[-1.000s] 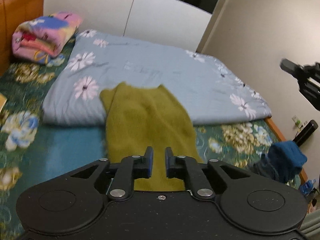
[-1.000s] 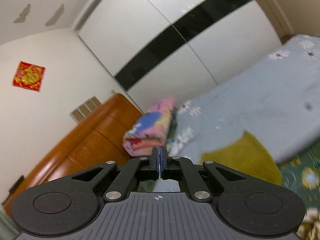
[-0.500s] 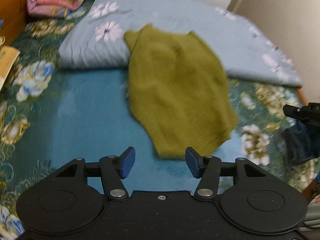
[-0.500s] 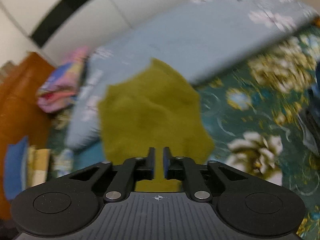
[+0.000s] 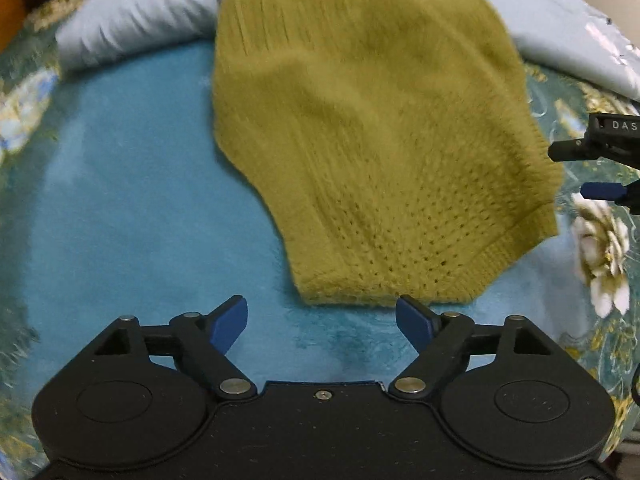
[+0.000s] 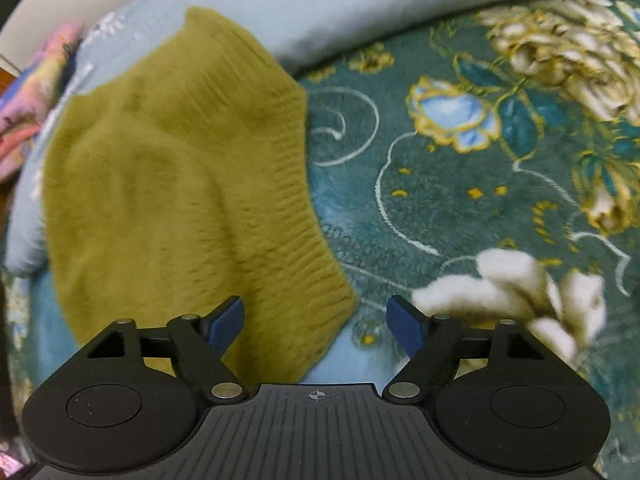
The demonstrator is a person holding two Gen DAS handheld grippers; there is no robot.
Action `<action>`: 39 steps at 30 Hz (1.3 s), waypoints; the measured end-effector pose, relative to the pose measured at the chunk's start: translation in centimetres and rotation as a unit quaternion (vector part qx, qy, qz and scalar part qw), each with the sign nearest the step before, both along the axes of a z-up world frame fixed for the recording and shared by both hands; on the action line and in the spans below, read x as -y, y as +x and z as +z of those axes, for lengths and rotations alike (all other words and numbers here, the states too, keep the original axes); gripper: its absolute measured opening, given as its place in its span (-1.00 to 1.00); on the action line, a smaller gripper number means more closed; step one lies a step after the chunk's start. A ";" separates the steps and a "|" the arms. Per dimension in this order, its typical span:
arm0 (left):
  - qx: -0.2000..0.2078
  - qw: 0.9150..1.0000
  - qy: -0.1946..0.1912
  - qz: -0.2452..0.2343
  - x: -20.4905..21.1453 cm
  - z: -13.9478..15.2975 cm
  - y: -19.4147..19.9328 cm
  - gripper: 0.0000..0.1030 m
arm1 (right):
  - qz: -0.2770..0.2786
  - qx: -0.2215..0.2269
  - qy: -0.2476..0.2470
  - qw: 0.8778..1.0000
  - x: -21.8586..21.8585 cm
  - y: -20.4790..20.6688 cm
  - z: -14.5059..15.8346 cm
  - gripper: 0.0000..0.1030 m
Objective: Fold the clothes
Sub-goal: 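Pull the vest off the duvet onto the sheet with both grippers, then grasp the vest hem with both grippers and lift it, shaking it out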
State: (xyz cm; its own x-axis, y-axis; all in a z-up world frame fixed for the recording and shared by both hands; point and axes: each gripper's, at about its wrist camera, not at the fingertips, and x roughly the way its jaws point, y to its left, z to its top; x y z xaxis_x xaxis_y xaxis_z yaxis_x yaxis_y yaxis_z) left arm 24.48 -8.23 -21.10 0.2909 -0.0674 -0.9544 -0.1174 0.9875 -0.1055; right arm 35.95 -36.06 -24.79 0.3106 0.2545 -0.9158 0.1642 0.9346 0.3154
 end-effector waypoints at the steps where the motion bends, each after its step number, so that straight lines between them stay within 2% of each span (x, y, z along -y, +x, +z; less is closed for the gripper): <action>1: -0.004 1.000 -0.010 0.016 0.0 -0.3 0.1 0.55 | -0.004 -0.004 -0.002 1.000 -0.1 0.4 -0.7 0.48; 4: -0.018 0.997 -0.039 0.065 -0.2 -1.1 0.4 0.55 | -0.015 -0.009 0.002 1.000 -0.2 1.1 -1.8 0.51; 7: -0.031 0.991 -0.069 0.114 -0.3 -1.9 0.7 0.55 | -0.006 -0.004 0.006 1.000 -0.7 1.0 -1.9 0.50; 9: -0.040 0.984 -0.088 0.147 -0.4 -2.4 0.9 0.55 | 0.003 -0.001 0.016 1.000 -1.2 0.7 -1.8 0.20; 11: -0.041 0.978 -0.108 0.175 -0.8 -2.3 0.8 0.54 | 0.010 0.002 0.028 1.000 -1.6 0.5 -1.7 0.13; 14: -0.039 0.966 -0.136 0.216 -1.5 -2.1 0.5 0.46 | -0.011 0.001 0.065 0.998 -1.0 0.3 -1.7 -0.18; 15: -0.039 0.962 -0.146 0.230 -1.8 -2.1 0.4 0.43 | -0.021 0.000 0.081 0.996 -0.6 0.2 -1.8 -0.33; 17: -0.038 0.952 -0.164 0.256 -2.2 -1.9 0.2 0.39 | -0.046 -0.002 0.105 0.993 0.2 0.0 -1.8 -0.45; 23: -0.035 0.916 -0.219 0.335 -3.7 -1.5 -0.3 0.08 | -0.124 -0.013 0.152 0.981 2.4 -1.2 -2.4 -0.46; 25: -0.034 0.901 -0.237 0.361 -4.2 -1.4 -0.5 -0.08 | -0.128 -0.019 0.147 0.981 2.2 -1.2 -2.1 -0.46; 26: -0.034 0.894 -0.246 0.373 -4.4 -1.3 -0.6 -0.37 | -0.128 -0.021 0.144 0.981 2.0 -1.1 -2.0 -0.46; 27: -0.030 0.892 -0.251 0.374 -4.5 -1.2 -0.5 -0.69 | -0.123 -0.022 0.138 0.982 1.7 -1.0 -1.7 -0.47; 28: -0.025 0.895 -0.252 0.368 -4.4 -0.8 -0.3 -0.75 | -0.116 -0.023 0.131 0.984 1.3 -0.8 -1.4 -0.52; 29: -0.020 0.900 -0.248 0.358 -4.3 -0.3 0.1 -0.81 | -0.110 -0.022 0.130 0.985 1.0 -0.7 -1.1 -0.69; 32: 0.000 0.915 -0.235 0.327 -4.0 1.8 1.1 -0.87 | -0.116 -0.016 0.169 0.979 0.7 -0.6 -0.2 -0.73; 33: 0.011 0.917 -0.238 0.321 -4.2 2.6 1.0 -0.88 | -0.119 -0.011 0.186 0.975 0.7 -0.7 0.4 -0.73; 36: 0.054 0.917 -0.254 0.303 -5.4 5.3 0.4 -0.89 | -0.120 0.018 0.250 0.961 0.9 -1.4 2.5 -0.74; 39: 0.114 0.913 -0.275 0.279 -6.8 9.4 0.4 -0.89 | -0.087 0.070 0.307 0.945 1.0 -1.8 6.0 -0.74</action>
State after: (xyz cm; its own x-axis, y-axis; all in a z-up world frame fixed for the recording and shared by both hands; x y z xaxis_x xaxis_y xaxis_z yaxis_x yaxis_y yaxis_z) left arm 24.89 -1.42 -11.68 0.6126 -0.2990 -0.7316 -0.4995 0.5709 -0.6516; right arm 34.18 -37.11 -18.76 0.5040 0.6585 -0.5588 0.2154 0.5307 0.8197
